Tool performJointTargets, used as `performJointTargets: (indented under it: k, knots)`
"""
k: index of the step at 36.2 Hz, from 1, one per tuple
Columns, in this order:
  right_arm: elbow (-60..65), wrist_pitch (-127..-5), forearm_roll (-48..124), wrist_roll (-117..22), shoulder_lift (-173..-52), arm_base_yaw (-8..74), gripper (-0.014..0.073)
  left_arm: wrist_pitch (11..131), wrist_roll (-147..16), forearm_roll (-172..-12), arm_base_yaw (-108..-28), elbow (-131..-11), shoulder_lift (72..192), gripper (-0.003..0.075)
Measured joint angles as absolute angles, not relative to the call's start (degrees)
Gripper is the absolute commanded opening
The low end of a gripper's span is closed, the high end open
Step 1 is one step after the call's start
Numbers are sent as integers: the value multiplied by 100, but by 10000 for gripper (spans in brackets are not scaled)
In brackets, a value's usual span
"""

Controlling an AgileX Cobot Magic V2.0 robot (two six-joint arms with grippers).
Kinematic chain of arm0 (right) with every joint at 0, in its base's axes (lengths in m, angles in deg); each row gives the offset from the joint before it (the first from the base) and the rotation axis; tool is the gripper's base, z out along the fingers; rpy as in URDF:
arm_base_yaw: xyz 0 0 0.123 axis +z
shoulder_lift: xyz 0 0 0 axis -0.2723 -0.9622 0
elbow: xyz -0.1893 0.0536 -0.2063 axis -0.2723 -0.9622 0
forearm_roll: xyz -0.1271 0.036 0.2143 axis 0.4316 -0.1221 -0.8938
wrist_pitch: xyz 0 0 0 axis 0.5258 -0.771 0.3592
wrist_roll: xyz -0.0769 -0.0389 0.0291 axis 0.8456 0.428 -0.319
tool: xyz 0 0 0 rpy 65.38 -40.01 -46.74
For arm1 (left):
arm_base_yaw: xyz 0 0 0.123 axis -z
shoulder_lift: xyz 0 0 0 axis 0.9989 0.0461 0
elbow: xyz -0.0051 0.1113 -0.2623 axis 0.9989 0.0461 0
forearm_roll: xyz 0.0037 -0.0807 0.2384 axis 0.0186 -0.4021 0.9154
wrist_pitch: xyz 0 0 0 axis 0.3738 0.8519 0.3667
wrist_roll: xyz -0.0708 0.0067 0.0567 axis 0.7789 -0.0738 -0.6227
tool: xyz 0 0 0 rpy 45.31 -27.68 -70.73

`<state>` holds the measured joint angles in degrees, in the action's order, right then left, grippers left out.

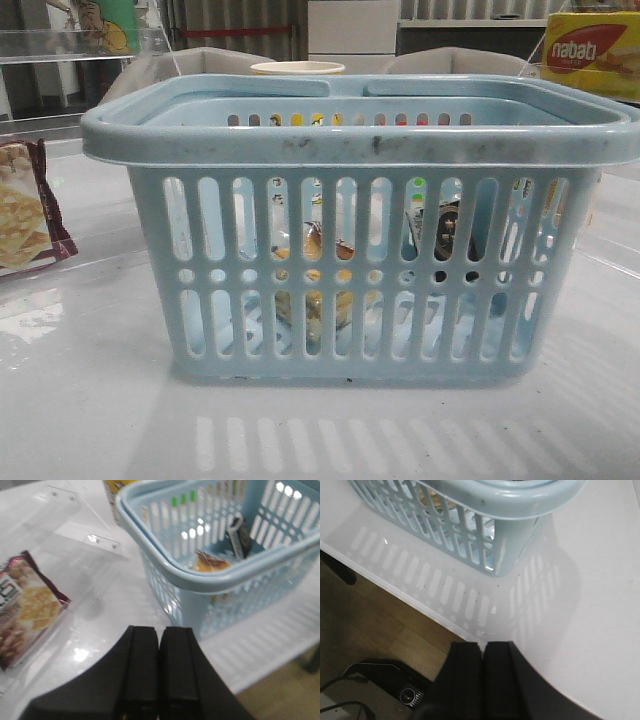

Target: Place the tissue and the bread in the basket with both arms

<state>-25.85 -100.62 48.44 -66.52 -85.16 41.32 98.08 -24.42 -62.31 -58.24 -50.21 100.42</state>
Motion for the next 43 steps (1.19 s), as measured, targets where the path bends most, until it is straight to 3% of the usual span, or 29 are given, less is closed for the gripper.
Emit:
performJointTargets:
  k: [6, 14, 24, 43]
  knots:
    - [-2585, -10062, 4844, -6663, -8516, 4132, 29, 8305, -2442, -6265, -7163, -3732, 9141, 91]
    - [-2585, -10062, 4844, -6675, -8516, 4132, 29, 7211, -2442, -6329, -8227, -2215, 7985, 91]
    - [-2585, -10062, 4844, -6675, -8516, 4132, 29, 6042, -2442, -6498, -8387, -1306, 7441, 91]
    - [-2585, -10075, 4844, -6675, -8516, 4132, 29, 5910, -2442, -6498, -8252, -1306, 7441, 91]
